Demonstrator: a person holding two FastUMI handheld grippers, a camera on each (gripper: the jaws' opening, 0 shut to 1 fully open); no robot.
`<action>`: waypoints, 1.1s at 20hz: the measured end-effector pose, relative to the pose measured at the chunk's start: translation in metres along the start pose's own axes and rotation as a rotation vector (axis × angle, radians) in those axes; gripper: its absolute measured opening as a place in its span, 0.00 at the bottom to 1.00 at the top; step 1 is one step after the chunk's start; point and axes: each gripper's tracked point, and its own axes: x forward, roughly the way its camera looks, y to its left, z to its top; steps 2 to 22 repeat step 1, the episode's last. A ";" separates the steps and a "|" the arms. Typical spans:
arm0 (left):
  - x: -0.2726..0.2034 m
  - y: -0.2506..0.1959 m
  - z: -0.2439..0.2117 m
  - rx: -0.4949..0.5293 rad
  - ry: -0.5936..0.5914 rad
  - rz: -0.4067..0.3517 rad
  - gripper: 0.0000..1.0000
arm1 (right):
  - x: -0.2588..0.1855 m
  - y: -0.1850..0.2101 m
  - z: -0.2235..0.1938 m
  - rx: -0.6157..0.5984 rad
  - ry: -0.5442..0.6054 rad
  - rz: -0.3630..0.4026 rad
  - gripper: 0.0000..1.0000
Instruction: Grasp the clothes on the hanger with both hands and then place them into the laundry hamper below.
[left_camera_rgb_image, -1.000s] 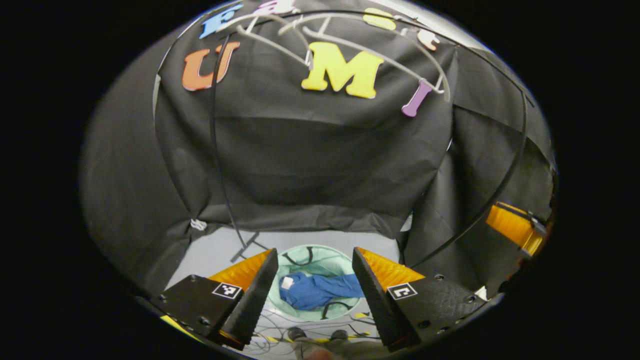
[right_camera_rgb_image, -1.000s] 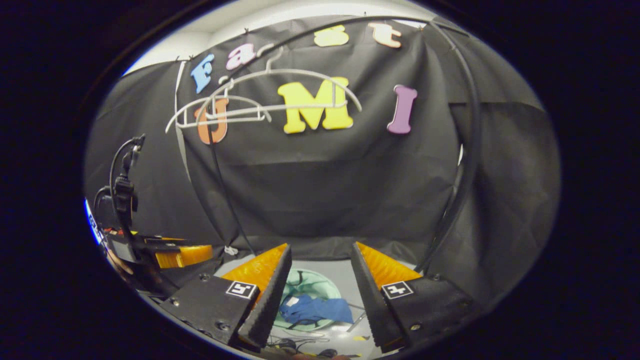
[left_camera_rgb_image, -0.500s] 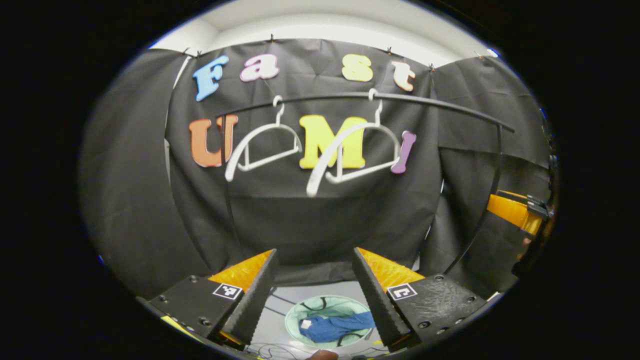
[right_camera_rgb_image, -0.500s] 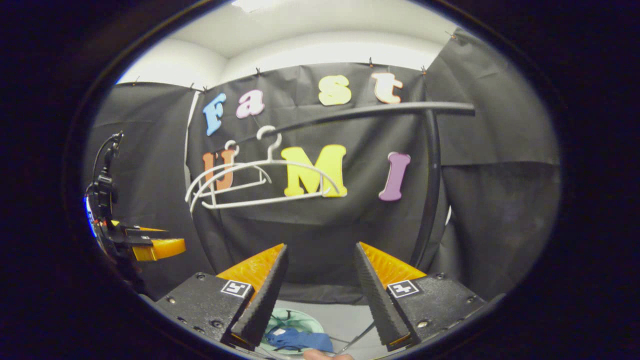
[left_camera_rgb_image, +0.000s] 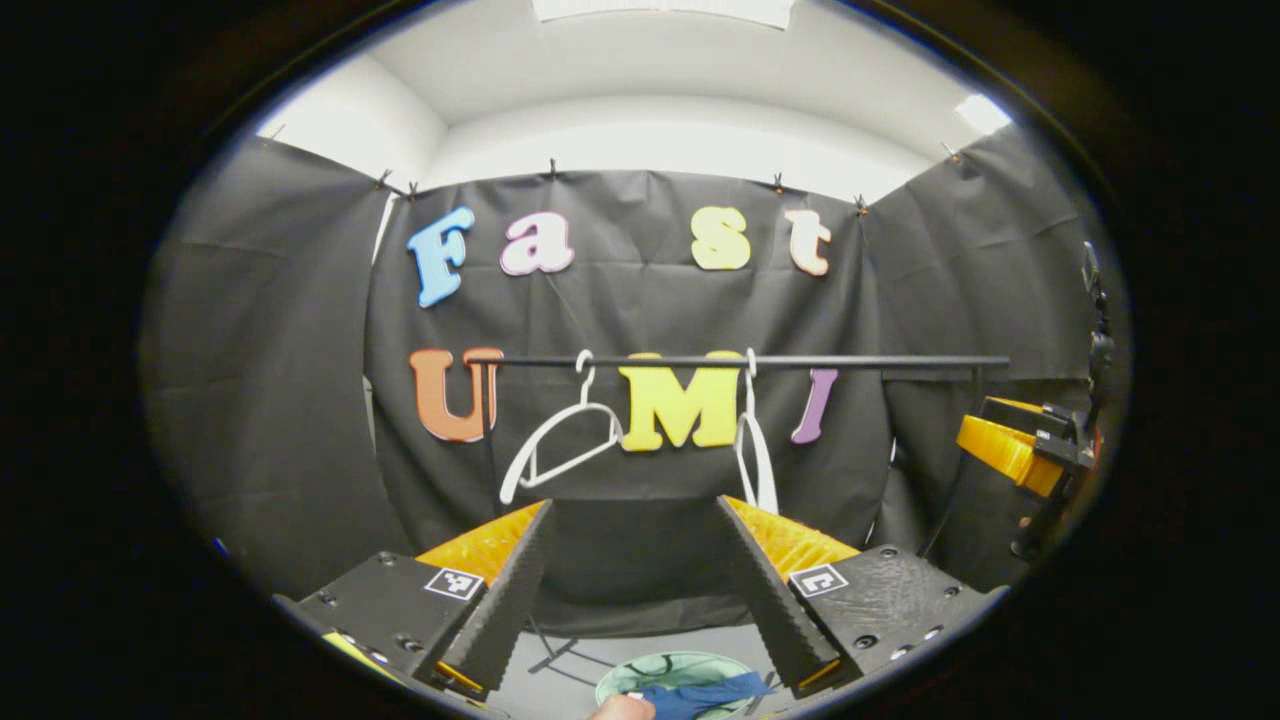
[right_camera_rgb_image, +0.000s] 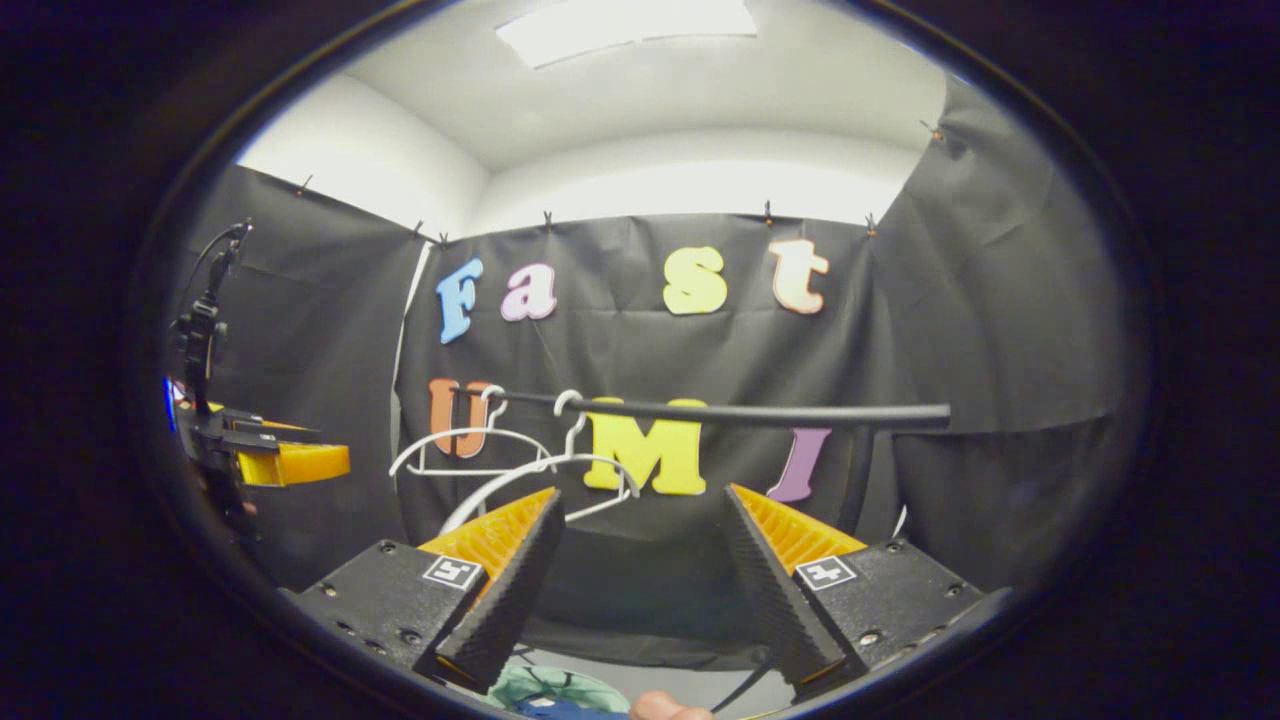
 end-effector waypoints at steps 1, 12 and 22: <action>-0.002 0.000 0.012 0.001 -0.026 -0.001 0.98 | -0.002 0.002 0.008 0.001 -0.015 0.008 0.99; -0.002 0.000 0.012 0.001 -0.026 -0.001 0.98 | -0.002 0.002 0.008 0.001 -0.015 0.008 0.99; -0.002 0.000 0.012 0.001 -0.026 -0.001 0.98 | -0.002 0.002 0.008 0.001 -0.015 0.008 0.99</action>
